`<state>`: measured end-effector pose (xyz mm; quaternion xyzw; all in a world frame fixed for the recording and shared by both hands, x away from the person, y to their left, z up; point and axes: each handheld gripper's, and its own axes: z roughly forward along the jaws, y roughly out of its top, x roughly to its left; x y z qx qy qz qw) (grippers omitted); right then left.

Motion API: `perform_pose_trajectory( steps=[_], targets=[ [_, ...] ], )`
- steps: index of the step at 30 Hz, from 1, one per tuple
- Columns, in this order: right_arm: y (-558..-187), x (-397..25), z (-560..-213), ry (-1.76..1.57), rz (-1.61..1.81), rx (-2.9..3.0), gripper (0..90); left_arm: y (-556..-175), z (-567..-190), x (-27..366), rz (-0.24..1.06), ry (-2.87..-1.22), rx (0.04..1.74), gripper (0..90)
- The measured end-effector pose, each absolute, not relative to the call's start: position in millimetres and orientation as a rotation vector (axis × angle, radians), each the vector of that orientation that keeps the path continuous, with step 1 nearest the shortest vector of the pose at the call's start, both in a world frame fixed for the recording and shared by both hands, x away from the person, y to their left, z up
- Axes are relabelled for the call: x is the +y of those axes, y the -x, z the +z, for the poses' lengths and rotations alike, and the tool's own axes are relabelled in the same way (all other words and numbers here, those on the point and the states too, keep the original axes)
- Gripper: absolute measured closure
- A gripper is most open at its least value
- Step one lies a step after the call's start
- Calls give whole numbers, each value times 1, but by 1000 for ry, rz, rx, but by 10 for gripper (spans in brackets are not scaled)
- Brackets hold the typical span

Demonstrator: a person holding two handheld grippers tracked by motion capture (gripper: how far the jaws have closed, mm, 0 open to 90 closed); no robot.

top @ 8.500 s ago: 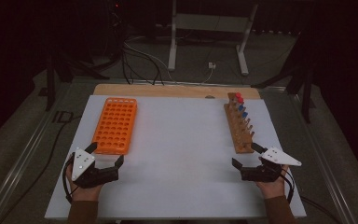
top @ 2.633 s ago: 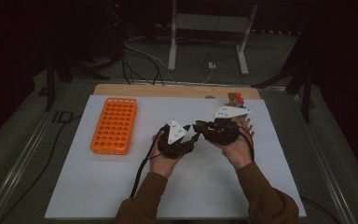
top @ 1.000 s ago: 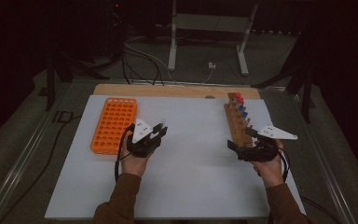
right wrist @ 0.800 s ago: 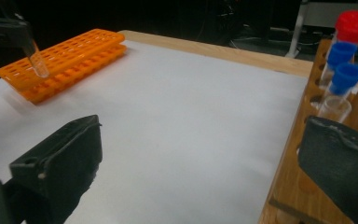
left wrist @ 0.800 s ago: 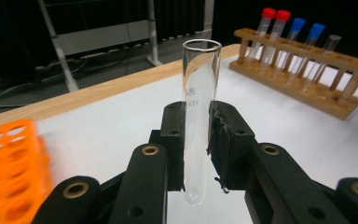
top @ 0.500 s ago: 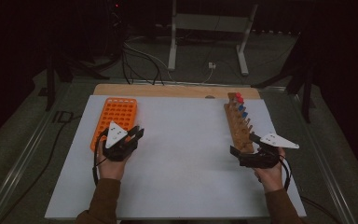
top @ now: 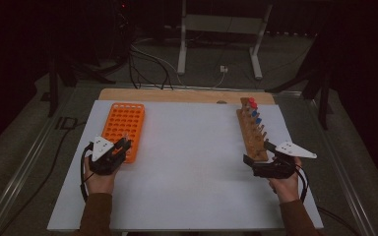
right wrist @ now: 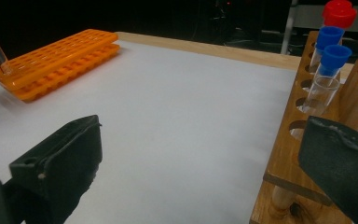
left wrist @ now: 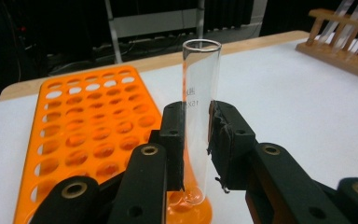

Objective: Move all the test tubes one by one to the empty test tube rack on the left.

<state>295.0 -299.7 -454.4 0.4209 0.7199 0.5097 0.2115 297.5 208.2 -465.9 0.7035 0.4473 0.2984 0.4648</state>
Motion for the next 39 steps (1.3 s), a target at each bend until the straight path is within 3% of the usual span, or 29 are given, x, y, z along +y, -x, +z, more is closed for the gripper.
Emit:
perform_pose_trajectory(
  steps=[30, 32, 35, 39],
  targets=[
    [-294, -297, -455, -1154, 1416, 2022, 3, -307, -494, 208, 669, -1905, 1193, 764],
    [-294, -297, -455, -1155, 1415, 2022, 3, -306, -495, 209, 662, -1887, 1205, 743],
    [-295, -297, -453, -1153, 1412, 2021, 3, -304, -493, 213, 657, -1847, 1211, 599],
    [-297, -298, -451, -1148, 1401, 2017, 3, -301, -488, 216, 650, -1756, 1213, 501]
  ],
)
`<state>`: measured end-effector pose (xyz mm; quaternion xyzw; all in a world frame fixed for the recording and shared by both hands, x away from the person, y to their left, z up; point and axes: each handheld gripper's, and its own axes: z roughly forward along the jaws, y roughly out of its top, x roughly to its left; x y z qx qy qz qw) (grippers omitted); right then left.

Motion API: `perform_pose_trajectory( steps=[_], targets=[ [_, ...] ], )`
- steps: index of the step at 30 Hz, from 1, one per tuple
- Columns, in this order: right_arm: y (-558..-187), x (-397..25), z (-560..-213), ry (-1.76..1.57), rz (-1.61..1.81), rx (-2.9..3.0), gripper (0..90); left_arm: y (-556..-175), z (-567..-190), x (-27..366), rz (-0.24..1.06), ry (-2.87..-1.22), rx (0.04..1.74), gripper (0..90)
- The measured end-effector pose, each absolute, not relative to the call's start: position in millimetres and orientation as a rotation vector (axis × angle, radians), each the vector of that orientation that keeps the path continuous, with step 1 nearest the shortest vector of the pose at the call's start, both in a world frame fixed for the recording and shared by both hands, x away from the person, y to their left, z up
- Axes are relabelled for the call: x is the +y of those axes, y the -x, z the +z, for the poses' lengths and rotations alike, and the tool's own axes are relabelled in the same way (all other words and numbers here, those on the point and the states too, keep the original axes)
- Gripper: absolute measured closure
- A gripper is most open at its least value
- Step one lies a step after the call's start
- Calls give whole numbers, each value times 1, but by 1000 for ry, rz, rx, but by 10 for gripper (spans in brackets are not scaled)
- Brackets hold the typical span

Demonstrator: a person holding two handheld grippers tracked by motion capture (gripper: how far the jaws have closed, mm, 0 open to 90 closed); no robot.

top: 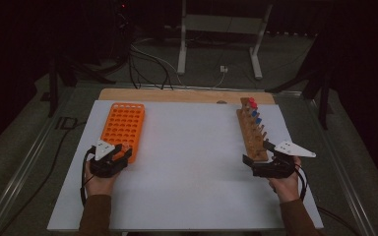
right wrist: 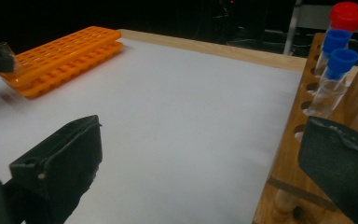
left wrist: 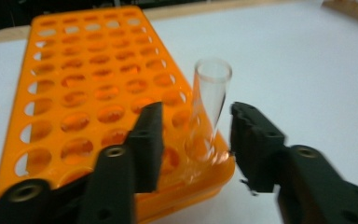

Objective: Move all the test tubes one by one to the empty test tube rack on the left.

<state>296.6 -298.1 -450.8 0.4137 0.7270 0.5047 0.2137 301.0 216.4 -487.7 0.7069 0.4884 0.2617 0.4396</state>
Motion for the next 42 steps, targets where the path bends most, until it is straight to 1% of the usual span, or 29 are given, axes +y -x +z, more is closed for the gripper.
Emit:
perform_pose_trajectory(
  steps=[1, 2, 5, 7, 8, 9, 10, 11, 12, 13, 14, 15, 17, 18, 19, 20, 21, 22, 23, 27, 28, 29, 30, 31, 32, 36, 38, 42],
  targets=[
    [-298, -299, -450, -1151, 1396, 2017, 3, -300, -486, 217, 651, -1738, 1214, 460],
    [-300, -299, -447, -1150, 1382, 2017, 3, -299, -485, 218, 652, -1717, 1213, 399],
    [-304, -300, -443, -1137, 1343, 2010, 11, -298, -481, 218, 653, -1659, 1187, 353],
    [-306, -300, -441, -1131, 1322, 2008, 11, -298, -481, 218, 656, -1651, 1185, 307],
    [-309, -301, -439, -1132, 1310, 2005, 11, -298, -480, 217, 660, -1641, 1188, 307],
    [-314, -302, -435, -1135, 1301, 2001, 29, -298, -479, 216, 662, -1632, 1188, 265],
    [-314, -302, -435, -1135, 1301, 2001, 29, -297, -478, 215, 660, -1624, 1183, 265],
    [-321, -303, -431, -1143, 1291, 1995, 42, -297, -477, 214, 662, -1615, 1180, 212],
    [-325, -304, -430, -1150, 1278, 1994, 50, -296, -476, 214, 665, -1608, 1174, 185],
    [-325, -304, -430, -1150, 1278, 1994, 50, -296, -475, 213, 672, -1603, 1169, 185],
    [-329, -304, -429, -1155, 1263, 1992, 58, -295, -474, 212, 691, -1600, 1172, 161],
    [-337, -304, -430, -1160, 1227, 1995, 82, -294, -473, 212, 700, -1589, 1176, 82],
    [-345, -305, -432, -1185, 1200, 2006, 105, -293, -472, 213, 715, -1568, 1195, 12],
    [-345, -305, -432, -1185, 1200, 2006, 105, -293, -471, 214, 724, -1560, 1199, 12],
    [-353, -306, -435, -1213, 1166, 2007, 157, -292, -470, 214, 733, -1548, 1202, 4],
    [-357, -307, -437, -1227, 1149, 2008, 185, -291, -469, 215, 738, -1543, 1203, 4],
    [-360, -309, -439, -1245, 1134, 2005, 232, -291, -469, 215, 744, -1542, 1199, 4],
    [-360, -309, -439, -1245, 1134, 2005, 232, -291, -469, 215, 742, -1543, 1195, 4],
    [-366, -311, -442, -1270, 1112, 1998, 352, -290, -468, 216, 726, -1541, 1181, 4],
    [-374, -313, -449, -1271, 1066, 2009, 574, -291, -467, 215, 715, -1548, 1173, 5],
    [-374, -313, -449, -1271, 1066, 2009, 574, -291, -467, 215, 715, -1548, 1173, 5],
    [-377, -313, -451, -1273, 1062, 2011, 697, -291, -468, 214, 718, -1551, 1175, 5],
    [-378, -312, -452, -1287, 1044, 2004, 730, -290, -468, 213, 729, -1553, 1182, 5],
    [-378, -312, -452, -1287, 1044, 2004, 730, -290, -468, 213, 729, -1553, 1182, 5],
    [-379, -312, -453, -1290, 1050, 2000, 757, -290, -468, 213, 733, -1555, 1184, 5],
    [-382, -310, -454, -1296, 1048, 1987, 755, -290, -468, 212, 738, -1555, 1187, 5],
    [-384, -308, -457, -1304, 1037, 1987, 735, -290, -468, 212, 741, -1556, 1189, 5],
    [-385, -307, -458, -1313, 1050, 1976, 754, -290, -468, 211, 743, -1559, 1188, 5]
  ],
)
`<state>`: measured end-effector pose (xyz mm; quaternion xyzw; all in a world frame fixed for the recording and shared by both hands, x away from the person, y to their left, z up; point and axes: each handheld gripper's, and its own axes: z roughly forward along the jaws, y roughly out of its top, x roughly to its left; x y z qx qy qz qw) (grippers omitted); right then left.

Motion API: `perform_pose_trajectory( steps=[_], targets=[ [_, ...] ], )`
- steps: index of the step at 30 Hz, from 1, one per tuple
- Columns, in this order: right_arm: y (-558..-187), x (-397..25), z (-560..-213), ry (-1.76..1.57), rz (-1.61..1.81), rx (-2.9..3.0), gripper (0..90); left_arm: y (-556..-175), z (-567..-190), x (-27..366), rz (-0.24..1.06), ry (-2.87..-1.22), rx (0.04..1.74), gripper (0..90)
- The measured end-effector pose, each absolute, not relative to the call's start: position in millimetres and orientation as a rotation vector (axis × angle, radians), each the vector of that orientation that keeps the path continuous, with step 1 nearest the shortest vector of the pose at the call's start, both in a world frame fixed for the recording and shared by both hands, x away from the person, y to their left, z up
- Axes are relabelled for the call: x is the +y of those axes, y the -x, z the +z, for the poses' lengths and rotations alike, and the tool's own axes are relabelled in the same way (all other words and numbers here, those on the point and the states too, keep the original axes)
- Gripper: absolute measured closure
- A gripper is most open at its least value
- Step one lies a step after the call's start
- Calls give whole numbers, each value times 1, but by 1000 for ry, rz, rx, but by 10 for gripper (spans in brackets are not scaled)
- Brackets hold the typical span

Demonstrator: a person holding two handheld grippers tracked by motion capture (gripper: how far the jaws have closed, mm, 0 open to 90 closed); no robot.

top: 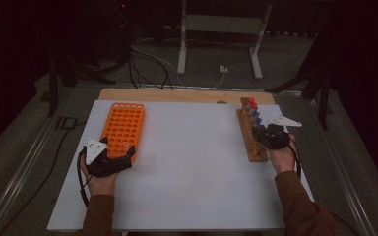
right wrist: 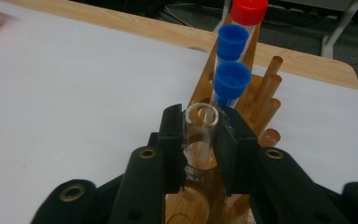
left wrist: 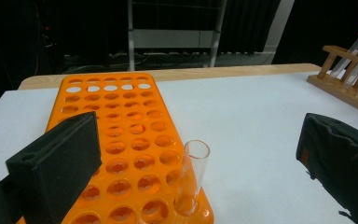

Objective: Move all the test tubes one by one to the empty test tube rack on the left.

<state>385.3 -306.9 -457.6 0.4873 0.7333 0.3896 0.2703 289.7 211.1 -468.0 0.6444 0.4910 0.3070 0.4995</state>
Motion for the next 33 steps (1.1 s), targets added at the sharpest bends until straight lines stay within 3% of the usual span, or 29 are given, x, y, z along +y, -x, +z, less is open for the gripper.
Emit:
perform_pose_trajectory(
  steps=[15, 33],
  targets=[
    [-379, -310, -449, -1314, 1092, 1924, 767, -289, -468, 209, 755, -1577, 1179, 5],
    [-362, -319, -402, -1234, 1245, 1860, 768, -290, -466, 202, 750, -1595, 1162, 5]
  ],
)
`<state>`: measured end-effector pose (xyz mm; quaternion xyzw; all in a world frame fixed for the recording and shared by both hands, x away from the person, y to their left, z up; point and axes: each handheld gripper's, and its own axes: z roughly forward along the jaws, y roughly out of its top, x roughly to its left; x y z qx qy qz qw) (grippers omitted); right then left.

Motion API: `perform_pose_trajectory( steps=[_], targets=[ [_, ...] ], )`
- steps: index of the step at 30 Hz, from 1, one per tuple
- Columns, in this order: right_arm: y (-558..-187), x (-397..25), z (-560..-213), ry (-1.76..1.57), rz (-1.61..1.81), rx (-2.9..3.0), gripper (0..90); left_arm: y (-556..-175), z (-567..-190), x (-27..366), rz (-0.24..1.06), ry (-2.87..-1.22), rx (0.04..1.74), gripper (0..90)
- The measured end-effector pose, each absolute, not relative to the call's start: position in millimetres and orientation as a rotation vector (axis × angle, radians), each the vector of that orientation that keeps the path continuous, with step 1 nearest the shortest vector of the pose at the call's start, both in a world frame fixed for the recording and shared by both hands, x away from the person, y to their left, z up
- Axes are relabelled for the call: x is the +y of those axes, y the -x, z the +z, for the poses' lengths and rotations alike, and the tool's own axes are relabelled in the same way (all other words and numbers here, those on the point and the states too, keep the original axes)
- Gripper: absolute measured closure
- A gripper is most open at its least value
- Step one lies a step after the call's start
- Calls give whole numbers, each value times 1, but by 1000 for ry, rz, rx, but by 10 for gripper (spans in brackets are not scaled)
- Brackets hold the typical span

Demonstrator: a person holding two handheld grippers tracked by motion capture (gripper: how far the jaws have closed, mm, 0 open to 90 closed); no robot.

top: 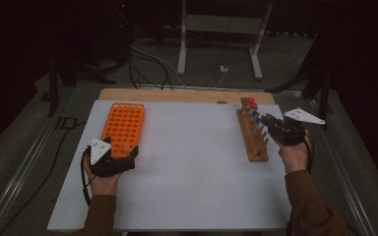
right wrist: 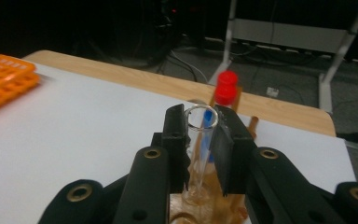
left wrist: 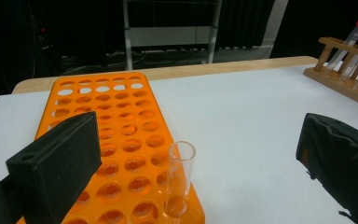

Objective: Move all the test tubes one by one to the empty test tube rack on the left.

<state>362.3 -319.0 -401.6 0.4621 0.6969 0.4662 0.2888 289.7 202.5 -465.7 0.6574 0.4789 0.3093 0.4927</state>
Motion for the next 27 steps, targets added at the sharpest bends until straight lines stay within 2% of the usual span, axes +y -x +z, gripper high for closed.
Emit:
perform_pose_trajectory(
  steps=[9, 20, 27],
  targets=[
    [-353, -294, -400, -1178, 1324, 1942, 768, -286, -454, 176, 744, -1641, 1078, 8],
    [-341, -243, -404, -1042, 1337, 2097, 767, -296, -448, 125, 675, -1713, 971, 21],
    [-335, -226, -403, -1007, 1359, 2135, 767, -300, -447, 94, 629, -1742, 907, 33]
  ],
)
